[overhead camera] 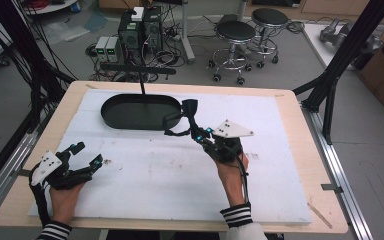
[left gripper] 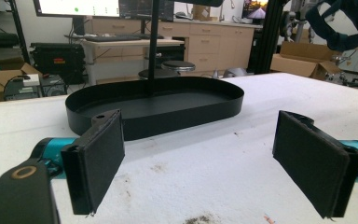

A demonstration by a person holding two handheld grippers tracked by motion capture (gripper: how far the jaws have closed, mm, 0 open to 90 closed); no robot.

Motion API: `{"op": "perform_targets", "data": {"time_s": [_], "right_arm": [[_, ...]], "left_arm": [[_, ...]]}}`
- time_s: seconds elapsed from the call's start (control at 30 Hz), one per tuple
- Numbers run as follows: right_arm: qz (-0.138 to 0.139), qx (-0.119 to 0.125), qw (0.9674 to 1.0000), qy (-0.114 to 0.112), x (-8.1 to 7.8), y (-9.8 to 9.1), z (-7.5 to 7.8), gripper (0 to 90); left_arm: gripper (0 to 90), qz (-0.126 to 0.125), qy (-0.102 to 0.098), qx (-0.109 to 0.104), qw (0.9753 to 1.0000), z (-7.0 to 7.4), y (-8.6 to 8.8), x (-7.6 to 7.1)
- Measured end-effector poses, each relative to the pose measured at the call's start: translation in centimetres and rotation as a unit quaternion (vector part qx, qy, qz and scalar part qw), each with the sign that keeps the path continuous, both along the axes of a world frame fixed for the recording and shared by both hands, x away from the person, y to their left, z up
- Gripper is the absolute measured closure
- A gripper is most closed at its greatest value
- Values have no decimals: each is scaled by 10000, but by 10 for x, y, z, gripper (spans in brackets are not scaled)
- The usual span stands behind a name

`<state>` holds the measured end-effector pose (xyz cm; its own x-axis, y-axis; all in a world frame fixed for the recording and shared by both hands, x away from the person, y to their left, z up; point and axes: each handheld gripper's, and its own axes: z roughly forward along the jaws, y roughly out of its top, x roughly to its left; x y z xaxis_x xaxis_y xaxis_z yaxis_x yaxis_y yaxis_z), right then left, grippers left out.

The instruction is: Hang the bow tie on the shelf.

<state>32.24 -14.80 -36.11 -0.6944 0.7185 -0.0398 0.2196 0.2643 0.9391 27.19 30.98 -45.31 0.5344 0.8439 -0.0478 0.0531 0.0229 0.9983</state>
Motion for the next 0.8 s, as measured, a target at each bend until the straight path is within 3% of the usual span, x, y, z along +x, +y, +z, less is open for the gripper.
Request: {"op": "perform_targets", "data": {"time_s": [0.23, 0.8], "right_arm": [[9, 63, 10000, -60, 10, 14, 12, 805], [-97, 190, 9994, -287, 56, 39, 45, 805]], "left_arm": [[169, -1, -7, 0, 10000, 0, 0, 0], [169, -35, -89, 28, 10000, 0, 0, -2]]}}
